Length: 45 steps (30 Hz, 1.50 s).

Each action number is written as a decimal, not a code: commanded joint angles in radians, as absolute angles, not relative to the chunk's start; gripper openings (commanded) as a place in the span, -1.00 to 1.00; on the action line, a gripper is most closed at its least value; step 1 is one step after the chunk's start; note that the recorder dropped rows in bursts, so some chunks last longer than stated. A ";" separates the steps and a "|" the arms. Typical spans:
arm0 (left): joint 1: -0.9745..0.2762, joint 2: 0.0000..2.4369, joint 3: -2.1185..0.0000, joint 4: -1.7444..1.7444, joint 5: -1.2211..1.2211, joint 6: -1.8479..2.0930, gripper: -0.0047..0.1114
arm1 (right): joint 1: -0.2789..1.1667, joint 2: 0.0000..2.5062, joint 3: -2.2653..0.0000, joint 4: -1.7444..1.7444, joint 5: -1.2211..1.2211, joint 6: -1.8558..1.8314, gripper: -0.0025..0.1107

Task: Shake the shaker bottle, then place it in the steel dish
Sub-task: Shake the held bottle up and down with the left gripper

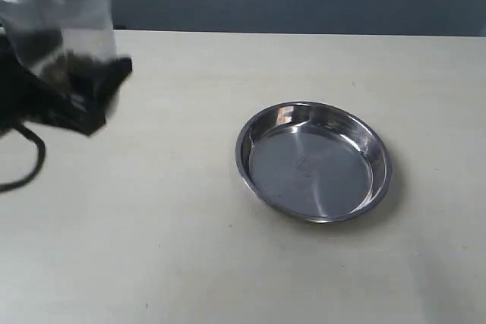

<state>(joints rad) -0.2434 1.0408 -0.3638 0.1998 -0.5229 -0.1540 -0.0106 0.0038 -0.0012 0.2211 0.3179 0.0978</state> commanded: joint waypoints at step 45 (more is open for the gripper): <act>-0.488 0.961 -0.239 -0.773 -0.291 0.562 -0.92 | -0.009 0.000 0.000 0.218 0.308 0.092 -0.97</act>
<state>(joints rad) -0.5075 0.8743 -0.3430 -0.6742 -0.2841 0.5840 -0.0106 0.0038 -0.0012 0.2211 0.3179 0.0978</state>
